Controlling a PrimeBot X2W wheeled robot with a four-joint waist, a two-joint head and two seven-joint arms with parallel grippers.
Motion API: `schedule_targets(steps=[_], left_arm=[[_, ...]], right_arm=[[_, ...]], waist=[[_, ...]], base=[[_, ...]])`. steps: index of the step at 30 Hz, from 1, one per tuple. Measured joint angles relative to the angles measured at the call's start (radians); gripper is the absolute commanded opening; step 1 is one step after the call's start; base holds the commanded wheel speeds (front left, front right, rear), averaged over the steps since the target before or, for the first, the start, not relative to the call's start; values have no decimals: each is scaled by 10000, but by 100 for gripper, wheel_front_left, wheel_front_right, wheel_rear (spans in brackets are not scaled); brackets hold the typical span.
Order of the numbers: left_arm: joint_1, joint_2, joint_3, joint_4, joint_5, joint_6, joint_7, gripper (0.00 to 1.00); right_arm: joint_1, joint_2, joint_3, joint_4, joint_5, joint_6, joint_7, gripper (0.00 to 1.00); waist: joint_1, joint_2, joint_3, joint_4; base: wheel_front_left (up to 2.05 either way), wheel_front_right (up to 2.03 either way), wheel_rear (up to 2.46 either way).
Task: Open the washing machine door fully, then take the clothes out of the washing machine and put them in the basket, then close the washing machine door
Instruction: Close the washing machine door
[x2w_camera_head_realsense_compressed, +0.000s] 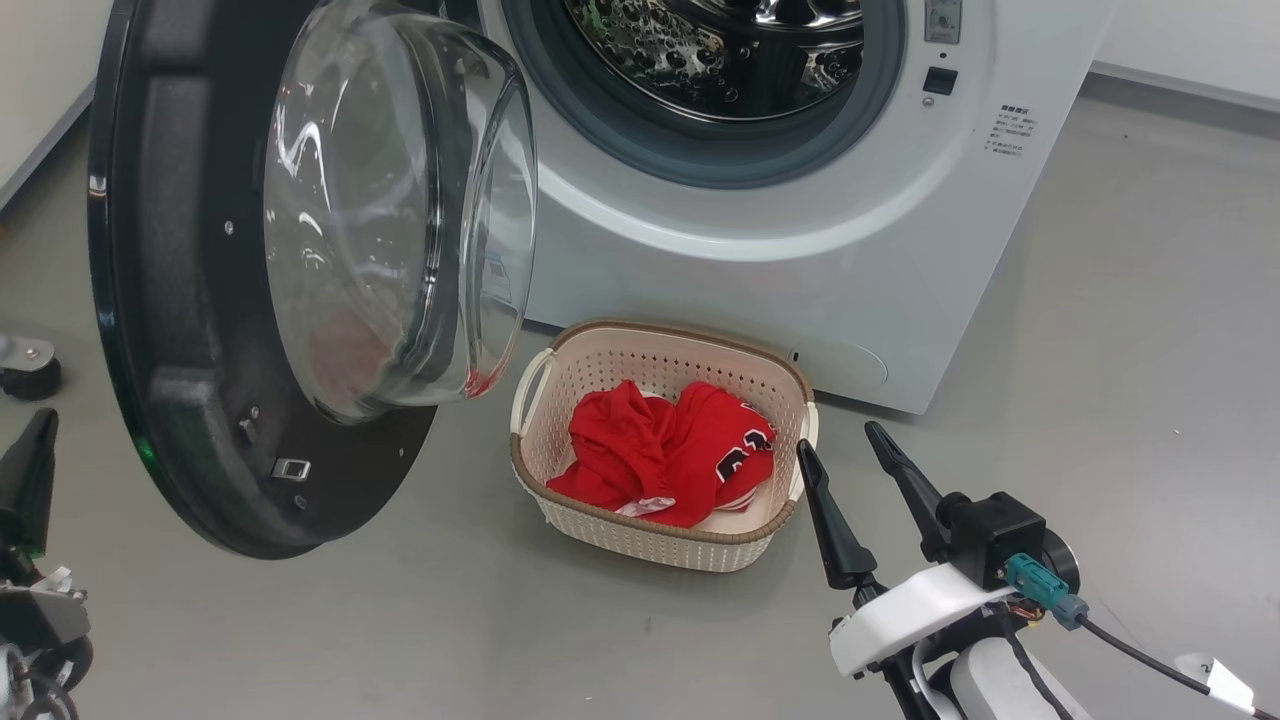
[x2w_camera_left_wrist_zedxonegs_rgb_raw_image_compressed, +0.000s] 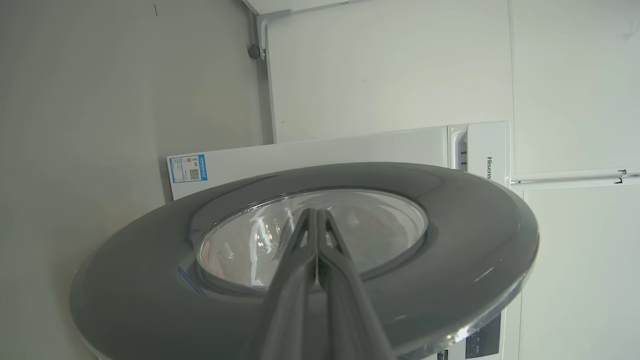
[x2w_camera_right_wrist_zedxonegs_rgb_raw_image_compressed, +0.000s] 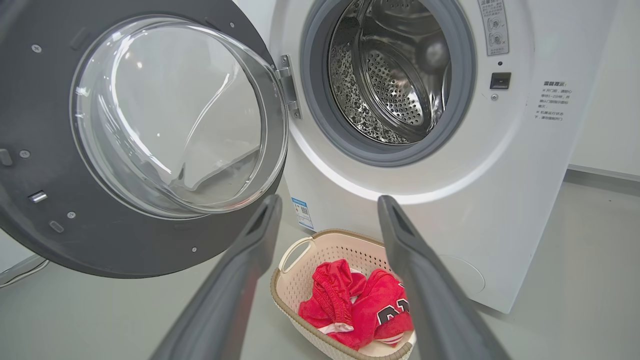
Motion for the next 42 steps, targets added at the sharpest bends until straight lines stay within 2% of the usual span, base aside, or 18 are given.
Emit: schedule_targets(steps=[5,13,26,34,42], left_arm=[[-69,-2,54,59,-516,499,771,0],[-105,-67,-86,-77,-1427,554,1871,0],[-79,-136,-330,-368,-2184,652,3099,0],[27,-167,-548,-606,-2362,654,3511,0],[375,-194,-573,-790,-2614,663,3632,0]], right_arm=[[-11,0,0,0,0,0,0,100],[-12,0,-29,21,-2,-65,0,100],[-21,0,-23,98,-13,-63,0,100],[-30,-2,96,128,-15,-59,0,100],[-62,0,278,167,-15,-35,0,100]], waist=[[0,0,44,-33],[0,0,103,-47],[0,0,73,19],[0,0,71,-43],[0,0,123,-393]], base=[[0,0,0],[0,0,0],[0,0,0],[0,0,0],[0,0,0]])
